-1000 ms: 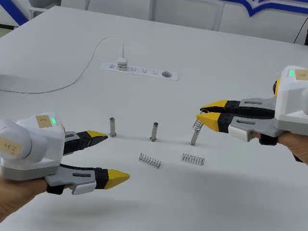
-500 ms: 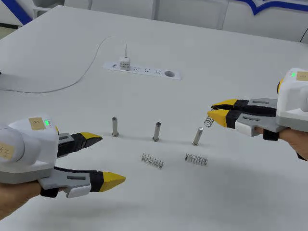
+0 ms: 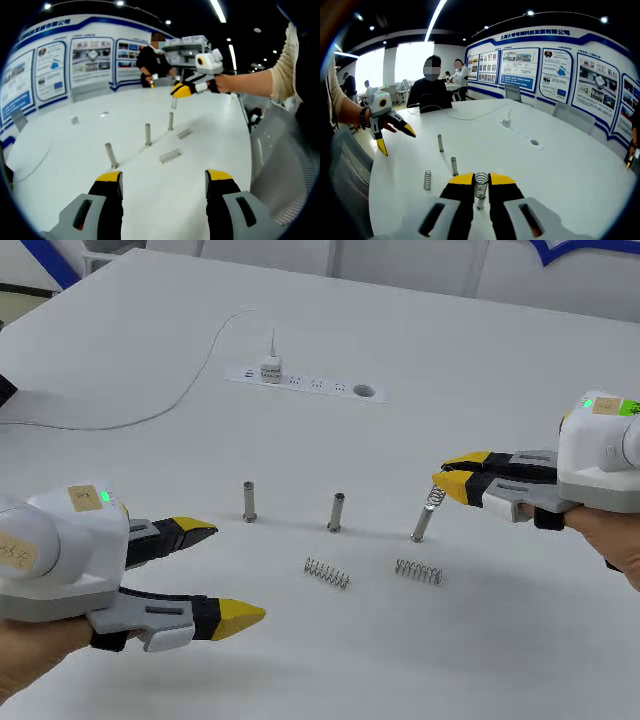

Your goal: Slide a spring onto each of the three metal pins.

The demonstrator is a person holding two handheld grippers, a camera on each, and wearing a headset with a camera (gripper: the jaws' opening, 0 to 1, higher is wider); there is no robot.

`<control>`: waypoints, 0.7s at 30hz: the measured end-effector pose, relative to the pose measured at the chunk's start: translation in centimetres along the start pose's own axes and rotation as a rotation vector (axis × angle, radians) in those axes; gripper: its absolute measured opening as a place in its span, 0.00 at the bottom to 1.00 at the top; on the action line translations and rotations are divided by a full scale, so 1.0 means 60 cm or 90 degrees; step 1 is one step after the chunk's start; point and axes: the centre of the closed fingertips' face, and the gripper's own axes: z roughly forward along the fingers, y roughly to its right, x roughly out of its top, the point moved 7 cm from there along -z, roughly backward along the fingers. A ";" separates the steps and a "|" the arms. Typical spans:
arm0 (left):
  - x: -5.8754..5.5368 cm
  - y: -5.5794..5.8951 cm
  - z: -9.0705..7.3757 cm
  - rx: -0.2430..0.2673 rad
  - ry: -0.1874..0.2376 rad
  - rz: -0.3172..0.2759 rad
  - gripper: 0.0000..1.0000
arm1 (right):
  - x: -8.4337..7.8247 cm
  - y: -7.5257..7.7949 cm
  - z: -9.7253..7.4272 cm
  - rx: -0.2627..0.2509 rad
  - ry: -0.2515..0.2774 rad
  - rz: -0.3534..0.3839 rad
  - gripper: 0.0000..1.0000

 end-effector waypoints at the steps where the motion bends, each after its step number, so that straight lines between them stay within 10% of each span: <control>1: 0.000 -0.001 -0.001 0.001 -0.001 0.000 0.68 | -0.002 0.000 0.001 -0.002 -0.002 0.000 0.11; 21: -0.003 -0.004 -0.005 0.007 -0.006 -0.005 0.66 | -0.014 0.005 0.011 -0.004 -0.010 0.015 0.11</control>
